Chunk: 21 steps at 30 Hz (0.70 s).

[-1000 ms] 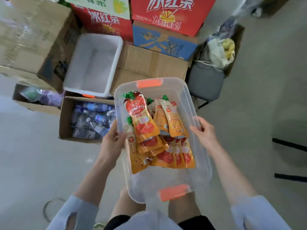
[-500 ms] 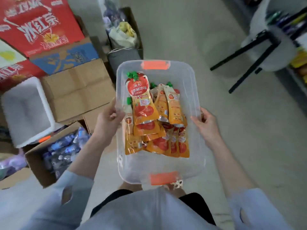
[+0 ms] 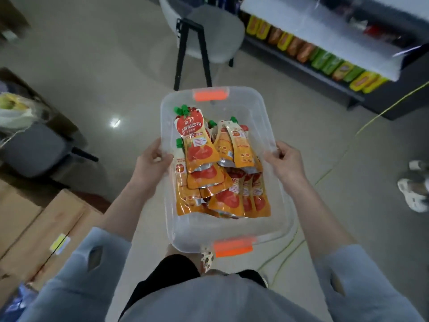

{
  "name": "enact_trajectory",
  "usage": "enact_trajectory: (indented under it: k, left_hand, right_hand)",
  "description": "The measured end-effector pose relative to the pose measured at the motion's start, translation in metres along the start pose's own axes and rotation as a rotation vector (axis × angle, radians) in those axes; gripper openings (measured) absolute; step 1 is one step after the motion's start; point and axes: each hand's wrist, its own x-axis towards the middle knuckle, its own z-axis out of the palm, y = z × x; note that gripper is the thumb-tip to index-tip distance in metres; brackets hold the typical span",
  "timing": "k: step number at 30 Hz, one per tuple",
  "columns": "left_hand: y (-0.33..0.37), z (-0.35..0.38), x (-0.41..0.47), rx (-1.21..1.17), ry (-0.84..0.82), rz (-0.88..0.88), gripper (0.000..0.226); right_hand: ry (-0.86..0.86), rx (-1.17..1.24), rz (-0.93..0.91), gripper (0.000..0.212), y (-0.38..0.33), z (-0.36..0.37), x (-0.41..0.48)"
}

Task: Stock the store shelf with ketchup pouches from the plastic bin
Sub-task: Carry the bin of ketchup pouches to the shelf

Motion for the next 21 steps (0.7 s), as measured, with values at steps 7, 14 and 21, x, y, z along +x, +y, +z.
enact_trajectory:
  k: [7, 14, 21]
  left_hand:
    - [0.075, 0.139, 0.114, 0.008, -0.175, 0.031, 0.043]
    - [0.165, 0.253, 0.236, 0.065, -0.253, 0.029, 0.049]
    - [0.249, 0.345, 0.353, 0.007, -0.228, 0.046, 0.043]
  right_hand:
    - [0.159, 0.009, 0.106, 0.049, 0.006, -0.1, 0.11]
    - [0.214, 0.056, 0.181, 0.041, -0.009, -0.172, 0.26]
    - [0.163, 0.064, 0.172, 0.039, -0.048, -0.221, 0.443]
